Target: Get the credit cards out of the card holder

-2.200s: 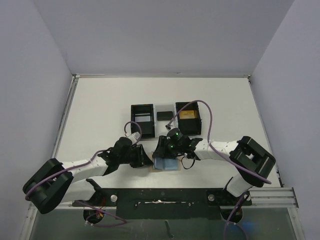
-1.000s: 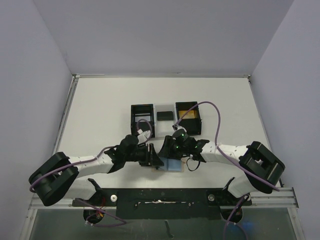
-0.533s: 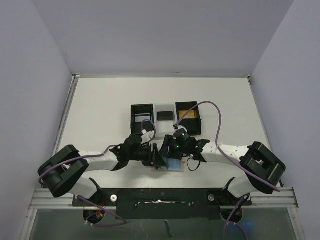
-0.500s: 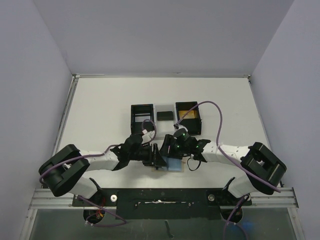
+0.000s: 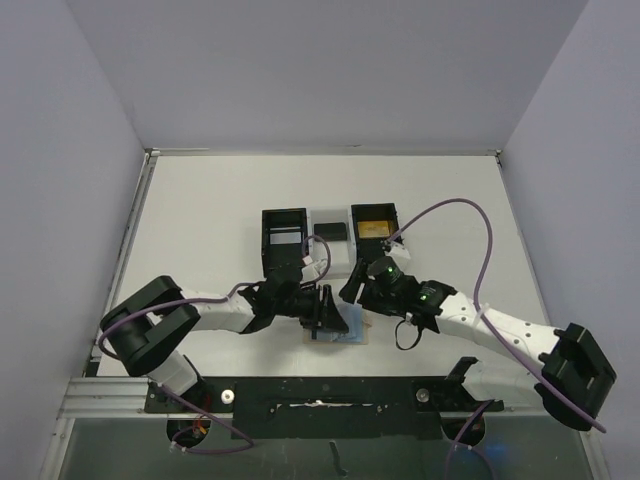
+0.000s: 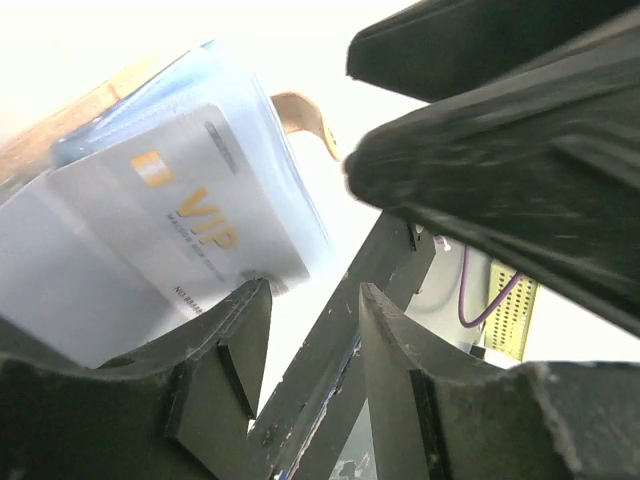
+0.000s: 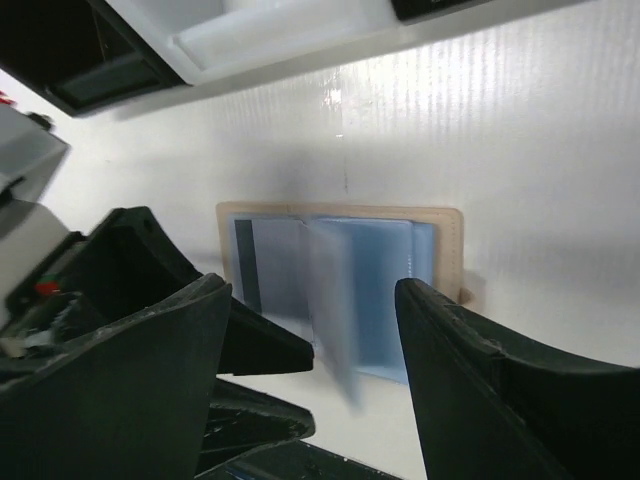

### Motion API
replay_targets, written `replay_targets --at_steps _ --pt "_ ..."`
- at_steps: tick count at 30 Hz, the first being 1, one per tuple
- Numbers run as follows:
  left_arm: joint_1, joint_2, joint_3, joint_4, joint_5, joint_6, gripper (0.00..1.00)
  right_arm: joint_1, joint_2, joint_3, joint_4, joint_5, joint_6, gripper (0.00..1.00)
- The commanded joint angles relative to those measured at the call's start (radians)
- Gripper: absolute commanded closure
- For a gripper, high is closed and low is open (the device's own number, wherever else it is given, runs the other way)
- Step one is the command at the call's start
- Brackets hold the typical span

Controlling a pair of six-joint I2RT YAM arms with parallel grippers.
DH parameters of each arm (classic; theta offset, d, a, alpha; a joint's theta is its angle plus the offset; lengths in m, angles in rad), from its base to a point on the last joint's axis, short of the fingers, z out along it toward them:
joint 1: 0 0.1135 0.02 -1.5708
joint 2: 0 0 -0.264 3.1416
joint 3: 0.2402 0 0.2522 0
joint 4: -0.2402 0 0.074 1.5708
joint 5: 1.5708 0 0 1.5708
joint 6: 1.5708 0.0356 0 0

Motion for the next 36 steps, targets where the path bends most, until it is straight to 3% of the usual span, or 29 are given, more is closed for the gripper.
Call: replay_targets --at_steps 1,8,15,21,30,36 --pt "-0.035 0.042 0.067 0.035 0.005 0.023 0.60 -0.020 -0.122 -0.029 -0.057 0.111 0.062 0.32" --pt "-0.036 -0.047 0.072 -0.072 -0.081 0.054 0.60 -0.046 -0.203 -0.086 0.059 0.004 0.038 0.41" --pt "-0.028 -0.180 0.040 -0.207 -0.224 0.079 0.60 -0.049 -0.113 -0.085 0.164 -0.129 0.002 0.55" --pt "-0.008 -0.206 0.005 -0.206 -0.248 0.039 0.60 -0.047 -0.017 -0.070 0.198 -0.191 -0.014 0.60" --pt "0.029 -0.244 -0.031 -0.185 -0.272 -0.023 0.54 -0.045 0.082 -0.028 0.205 -0.241 -0.046 0.59" --pt "0.082 -0.240 -0.069 -0.118 -0.201 -0.063 0.54 -0.044 0.127 -0.020 0.190 -0.240 -0.042 0.63"
